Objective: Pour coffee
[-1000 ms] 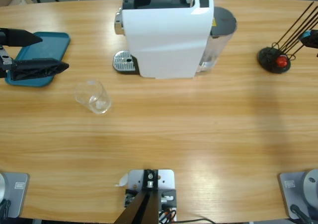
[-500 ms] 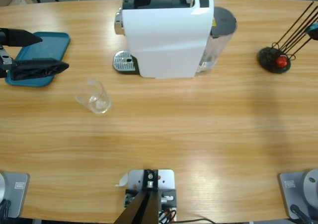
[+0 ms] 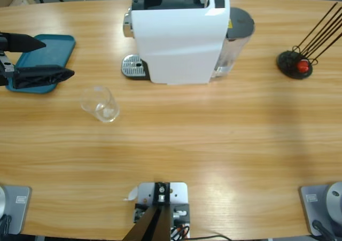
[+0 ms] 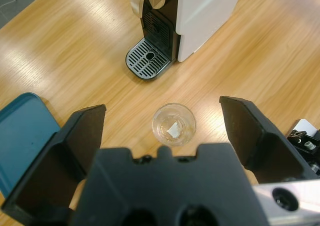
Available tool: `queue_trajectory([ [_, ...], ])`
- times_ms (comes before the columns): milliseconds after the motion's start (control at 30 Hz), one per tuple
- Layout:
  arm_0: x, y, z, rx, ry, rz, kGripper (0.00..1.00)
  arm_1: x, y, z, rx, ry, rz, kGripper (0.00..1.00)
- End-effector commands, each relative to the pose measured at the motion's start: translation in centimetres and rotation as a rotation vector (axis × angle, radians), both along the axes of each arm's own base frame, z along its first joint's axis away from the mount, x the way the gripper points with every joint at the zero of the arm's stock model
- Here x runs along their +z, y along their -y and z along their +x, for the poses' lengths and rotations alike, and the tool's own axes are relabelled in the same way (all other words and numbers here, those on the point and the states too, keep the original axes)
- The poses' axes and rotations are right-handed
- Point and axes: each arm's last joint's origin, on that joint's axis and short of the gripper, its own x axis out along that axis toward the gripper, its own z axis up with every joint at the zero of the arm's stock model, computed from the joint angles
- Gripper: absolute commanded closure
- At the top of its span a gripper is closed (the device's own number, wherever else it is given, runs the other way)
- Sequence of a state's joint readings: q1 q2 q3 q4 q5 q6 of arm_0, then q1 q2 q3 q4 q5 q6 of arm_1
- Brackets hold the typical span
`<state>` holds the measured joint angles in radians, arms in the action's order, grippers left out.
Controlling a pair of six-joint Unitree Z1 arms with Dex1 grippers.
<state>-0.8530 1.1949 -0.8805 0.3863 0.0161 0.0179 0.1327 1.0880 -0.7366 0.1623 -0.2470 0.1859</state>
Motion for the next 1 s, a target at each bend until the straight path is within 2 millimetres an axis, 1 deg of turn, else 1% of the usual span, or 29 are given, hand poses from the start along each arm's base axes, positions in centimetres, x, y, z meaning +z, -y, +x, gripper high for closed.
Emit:
queue_trajectory([
  [33,-1.2,0.0,-0.1,0.011,-0.023,0.026,0.009,3.9,-3.6,-2.6,0.475,0.087,0.061,0.911],
  [100,-1.2,-0.3,-0.4,0.011,-0.018,0.021,0.009,4.9,-5.7,-2.3,0.672,0.077,0.076,0.911],
  [167,-1.0,-0.8,-0.8,0.010,-0.008,0.008,0.009,6.0,-8.0,-1.6,0.829,0.057,0.052,0.911],
  [200,-0.9,-1.1,-1.1,0.010,0.000,0.001,0.009,6.7,-9.8,-1.1,0.920,0.050,0.027,0.915],
  [267,-0.5,-1.8,-1.6,0.010,0.016,-0.011,0.009,7.8,-12.9,-0.1,1.038,0.046,-0.009,0.919],
  [300,-0.3,-2.2,-2.0,0.007,0.027,-0.018,0.009,8.4,-14.4,0.5,1.083,0.051,-0.028,0.985],
  [333,-0.1,-2.5,-2.2,0.006,0.034,-0.024,0.009,8.7,-15.9,0.9,1.124,0.053,-0.042,1.000],
  [400,0.2,-3.0,-2.7,0.005,0.042,-0.033,0.009,8.9,-18.8,1.6,1.204,0.041,-0.081,1.000],
  [500,0.3,-3.6,-3.2,0.004,0.044,-0.032,0.009,8.3,-22.3,2.4,1.313,0.017,-0.172,1.000],
  [600,0.5,-3.7,-3.3,0.001,0.050,-0.034,0.009,7.6,-24.7,3.2,1.382,0.016,-0.257,1.000],
  [700,0.9,-3.4,-3.0,0.001,0.053,-0.037,0.009,6.9,-26.3,4.4,1.385,0.024,-0.345,1.000],
  [800,1.0,-3.1,-2.7,0.001,0.051,-0.034,0.009,6.4,-27.5,5.7,1.366,0.062,-0.432,1.000],
  [933,0.6,-2.9,-2.6,0.001,0.040,-0.025,0.009,5.9,-28.7,6.9,1.330,0.084,-0.477,1.000],
  [1000,0.5,-3.0,-2.7,0.000,0.038,-0.023,0.009,5.3,-29.2,7.4,1.317,0.076,-0.492,1.000],
])
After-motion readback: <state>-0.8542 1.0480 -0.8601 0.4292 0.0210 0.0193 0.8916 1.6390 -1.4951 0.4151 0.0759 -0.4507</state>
